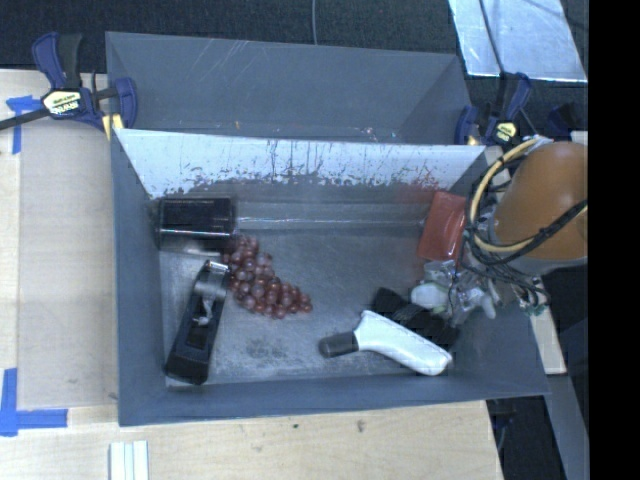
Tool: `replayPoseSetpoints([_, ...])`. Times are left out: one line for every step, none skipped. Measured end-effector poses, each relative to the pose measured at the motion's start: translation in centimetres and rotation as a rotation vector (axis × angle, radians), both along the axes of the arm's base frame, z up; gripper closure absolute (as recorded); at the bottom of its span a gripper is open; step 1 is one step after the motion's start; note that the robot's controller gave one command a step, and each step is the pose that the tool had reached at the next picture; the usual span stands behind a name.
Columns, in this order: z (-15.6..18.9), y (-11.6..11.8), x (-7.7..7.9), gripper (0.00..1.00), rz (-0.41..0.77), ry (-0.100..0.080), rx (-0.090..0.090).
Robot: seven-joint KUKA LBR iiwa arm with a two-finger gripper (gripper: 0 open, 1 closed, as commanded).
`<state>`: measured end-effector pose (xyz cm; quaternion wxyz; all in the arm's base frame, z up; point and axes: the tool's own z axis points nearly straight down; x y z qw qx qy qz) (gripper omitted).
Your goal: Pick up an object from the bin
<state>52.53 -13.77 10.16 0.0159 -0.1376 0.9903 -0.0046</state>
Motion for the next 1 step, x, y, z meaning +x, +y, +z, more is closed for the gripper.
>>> replayPoseSetpoints([0.00, 0.00, 0.00, 1.00, 0.001, 0.000, 0.000])
